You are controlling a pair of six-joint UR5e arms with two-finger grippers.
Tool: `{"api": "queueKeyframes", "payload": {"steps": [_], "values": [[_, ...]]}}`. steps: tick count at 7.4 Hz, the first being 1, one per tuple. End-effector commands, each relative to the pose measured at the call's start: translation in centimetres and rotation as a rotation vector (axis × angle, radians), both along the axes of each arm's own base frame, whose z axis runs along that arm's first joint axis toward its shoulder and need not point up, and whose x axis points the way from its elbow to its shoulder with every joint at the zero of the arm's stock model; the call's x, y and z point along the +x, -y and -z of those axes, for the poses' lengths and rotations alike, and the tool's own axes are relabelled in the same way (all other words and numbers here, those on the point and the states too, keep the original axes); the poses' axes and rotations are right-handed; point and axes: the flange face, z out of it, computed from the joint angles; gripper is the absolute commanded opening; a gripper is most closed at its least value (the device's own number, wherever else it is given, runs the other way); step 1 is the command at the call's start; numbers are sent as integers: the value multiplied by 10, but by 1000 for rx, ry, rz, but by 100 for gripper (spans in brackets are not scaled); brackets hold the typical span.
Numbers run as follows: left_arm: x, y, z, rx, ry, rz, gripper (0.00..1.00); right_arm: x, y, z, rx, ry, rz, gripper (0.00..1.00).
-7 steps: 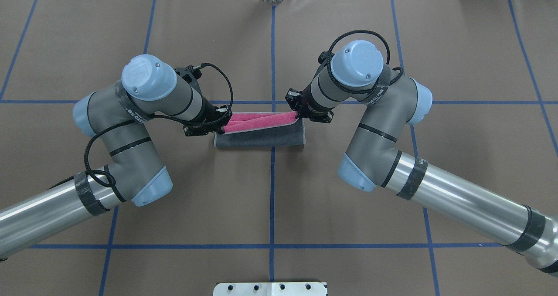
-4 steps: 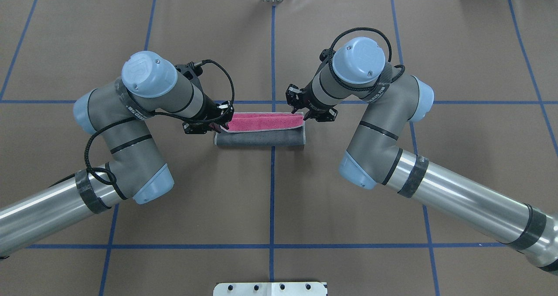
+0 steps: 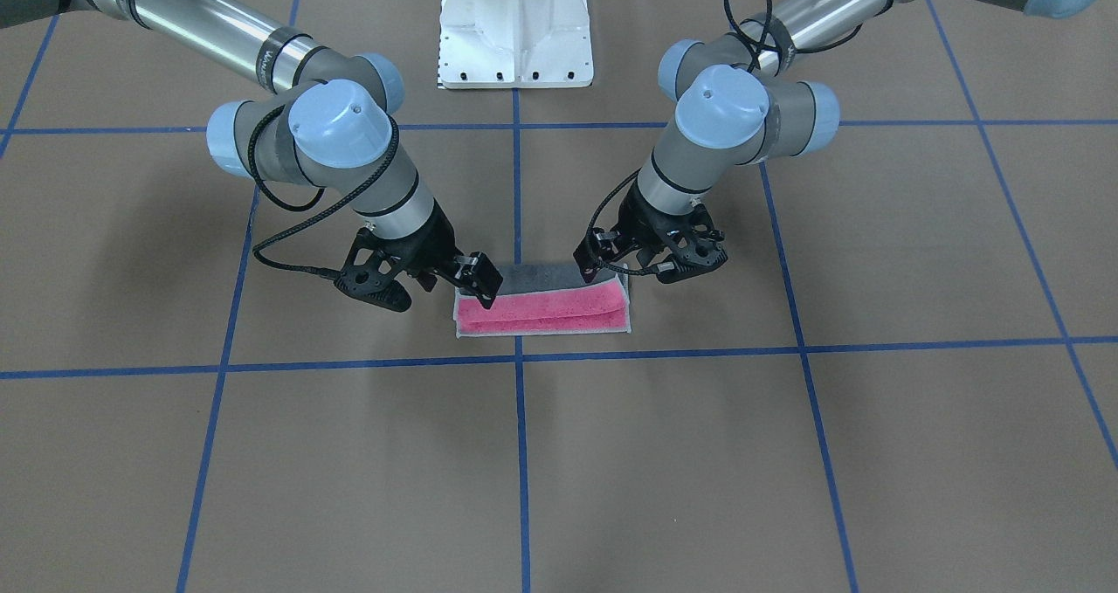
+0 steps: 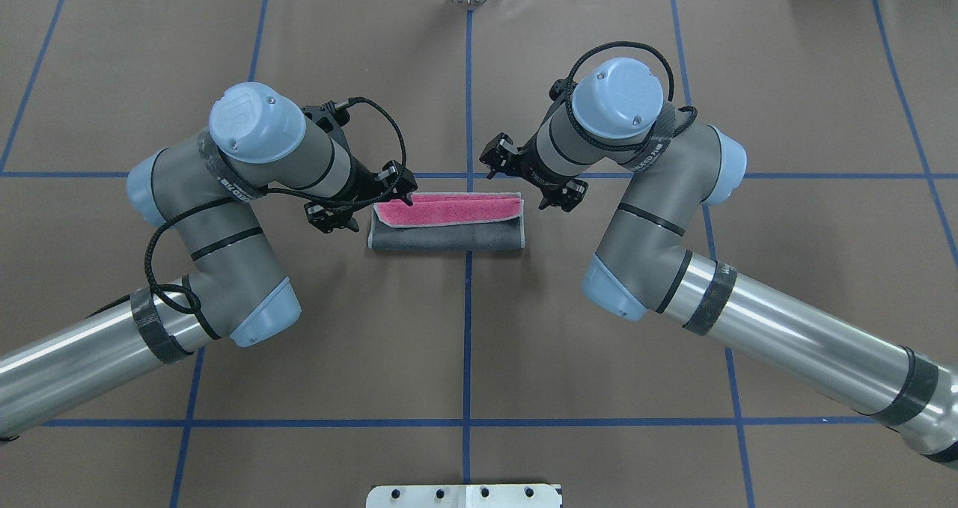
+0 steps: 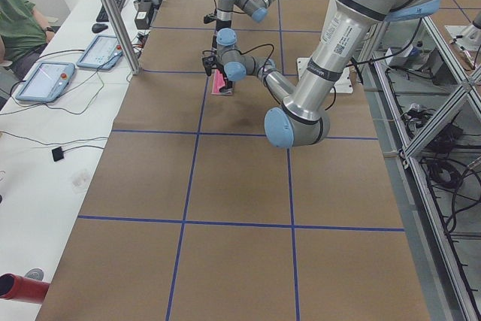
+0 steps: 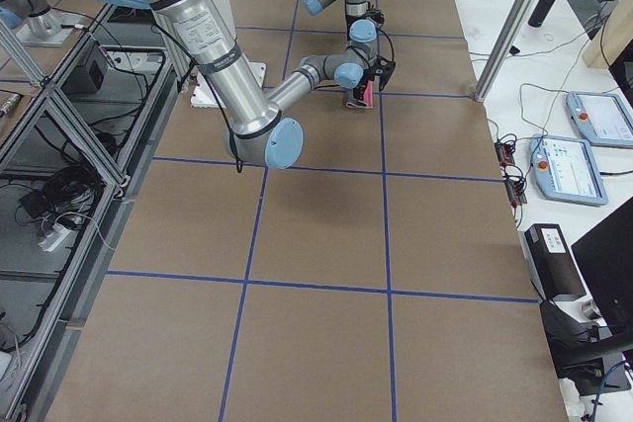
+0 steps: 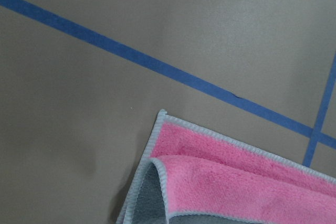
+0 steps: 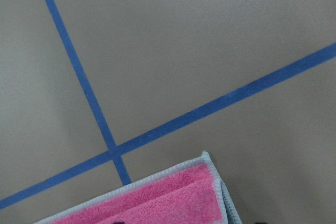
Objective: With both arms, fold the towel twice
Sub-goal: 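Raise the right gripper away while the left gripper presses the fold, then lifts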
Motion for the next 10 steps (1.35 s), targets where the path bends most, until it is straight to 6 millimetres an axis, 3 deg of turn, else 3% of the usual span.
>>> {"api": "queueKeyframes", "payload": {"steps": [1,3,4,7,10], "values": [[8,6,-3,8,-12,2,100,15,12,-1,27,-2,21,99],[22,13,-17,16,-63,38,100,54,35,-11,2,19,62,99],[24,12,-14,16,-68,36,100,62,40,-15,8,15,61,99],[42,13,-9,10,-62,27,100,82,49,-33,10,8,75,99],[54,17,2,11,-64,22,100,86,51,-38,12,2,75,99]]}}
